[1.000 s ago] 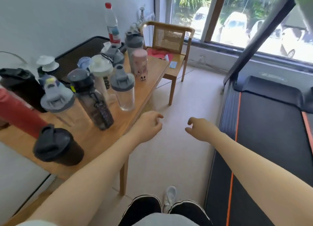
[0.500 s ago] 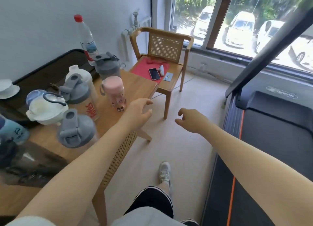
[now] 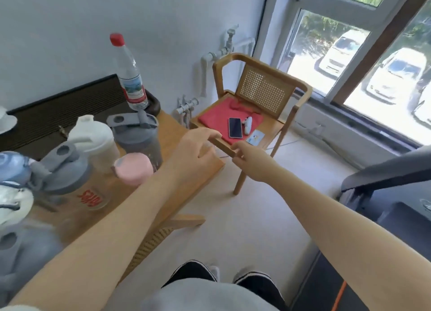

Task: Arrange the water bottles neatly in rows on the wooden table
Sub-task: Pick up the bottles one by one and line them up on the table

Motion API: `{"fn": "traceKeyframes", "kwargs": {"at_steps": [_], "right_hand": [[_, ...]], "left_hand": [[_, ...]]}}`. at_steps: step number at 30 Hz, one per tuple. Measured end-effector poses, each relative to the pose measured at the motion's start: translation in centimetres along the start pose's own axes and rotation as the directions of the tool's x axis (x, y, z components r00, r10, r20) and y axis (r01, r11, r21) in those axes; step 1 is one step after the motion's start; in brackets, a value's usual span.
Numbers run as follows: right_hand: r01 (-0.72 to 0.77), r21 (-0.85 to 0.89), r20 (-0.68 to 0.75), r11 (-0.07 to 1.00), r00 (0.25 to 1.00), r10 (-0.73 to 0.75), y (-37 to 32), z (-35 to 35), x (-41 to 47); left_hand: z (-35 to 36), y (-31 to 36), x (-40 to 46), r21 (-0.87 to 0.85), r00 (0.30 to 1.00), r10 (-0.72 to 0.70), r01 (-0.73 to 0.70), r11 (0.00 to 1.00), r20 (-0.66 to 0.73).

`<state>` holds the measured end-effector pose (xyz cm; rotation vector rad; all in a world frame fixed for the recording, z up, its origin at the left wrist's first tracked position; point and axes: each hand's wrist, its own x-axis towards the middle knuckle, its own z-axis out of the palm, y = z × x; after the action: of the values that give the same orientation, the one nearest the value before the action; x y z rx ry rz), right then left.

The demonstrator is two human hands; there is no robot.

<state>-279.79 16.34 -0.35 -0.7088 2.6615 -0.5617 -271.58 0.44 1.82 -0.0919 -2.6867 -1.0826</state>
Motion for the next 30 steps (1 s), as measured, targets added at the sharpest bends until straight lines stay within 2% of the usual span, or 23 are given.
{"fn": "traceKeyframes", "kwargs": {"at_steps": [4,6,9,11,14,16,18,20,21,23,27,28,30], "right_hand": [[0.223,0.042,-0.002,0.974,0.975,-0.223,-2.1,-0.8,5.5],[0.327,0.087,0.009,0.941,0.944,-0.329,-3.5,-1.2,8.0],[0.459,0.146,0.056,0.876,0.88,-0.471,-5.8,-1.3,11.2],[0.531,0.177,0.128,0.829,0.822,-0.555,-7.2,-1.2,12.7],[0.619,0.254,0.243,0.743,0.703,-0.669,-8.8,-0.9,14.1],[0.65,0.331,0.278,0.684,0.626,-0.729,-9.9,-0.6,14.8],[0.643,0.429,0.283,0.635,0.572,-0.77,-10.9,-0.3,15.4],[0.604,0.534,0.289,0.592,0.527,-0.799,-12.1,0.0,15.7],[0.595,0.562,0.289,0.575,0.511,-0.81,-12.6,0.2,15.9],[0.649,0.537,0.279,0.539,0.466,-0.84,-13.4,0.7,16.4],[0.856,0.269,0.356,0.442,0.338,-0.871,-14.3,1.6,17.3],[0.877,0.222,0.374,0.425,0.326,-0.868,-14.4,1.7,17.5],[0.884,0.174,0.349,0.435,0.358,-0.866,-14.4,1.8,17.7]], "left_hand": [[-2.3,-1.2,0.7,0.101,0.987,0.024,-0.008,0.995,-0.157],[-3.4,-2.1,0.7,0.142,0.971,-0.047,0.082,0.986,-0.234],[-4.3,-2.5,0.2,0.165,0.9,-0.146,0.231,0.959,-0.41],[-4.5,-2.6,-0.3,0.177,0.819,-0.219,0.36,0.916,-0.531],[-4.0,-2.9,-1.6,0.142,0.631,-0.346,0.592,0.794,-0.694],[-3.3,-3.1,-2.5,0.084,0.511,-0.419,0.702,0.707,-0.75],[-2.3,-3.4,-3.3,-0.046,0.387,-0.542,0.782,0.622,-0.746],[-1.6,-3.7,-3.8,-0.221,0.266,-0.705,0.826,0.518,-0.657],[-1.3,-3.9,-4.1,-0.267,0.228,-0.771,0.848,0.457,-0.595],[-1.0,-4.2,-4.4,-0.255,0.203,-0.839,0.894,0.369,-0.505],[-0.3,-4.4,-4.1,-0.233,0.176,-0.866,0.921,0.313,-0.469],[-0.2,-4.4,-3.8,-0.241,0.167,-0.864,0.919,0.31,-0.474],[0.0,-4.4,-3.4,-0.254,0.149,-0.866,0.92,0.298,-0.477]]}}
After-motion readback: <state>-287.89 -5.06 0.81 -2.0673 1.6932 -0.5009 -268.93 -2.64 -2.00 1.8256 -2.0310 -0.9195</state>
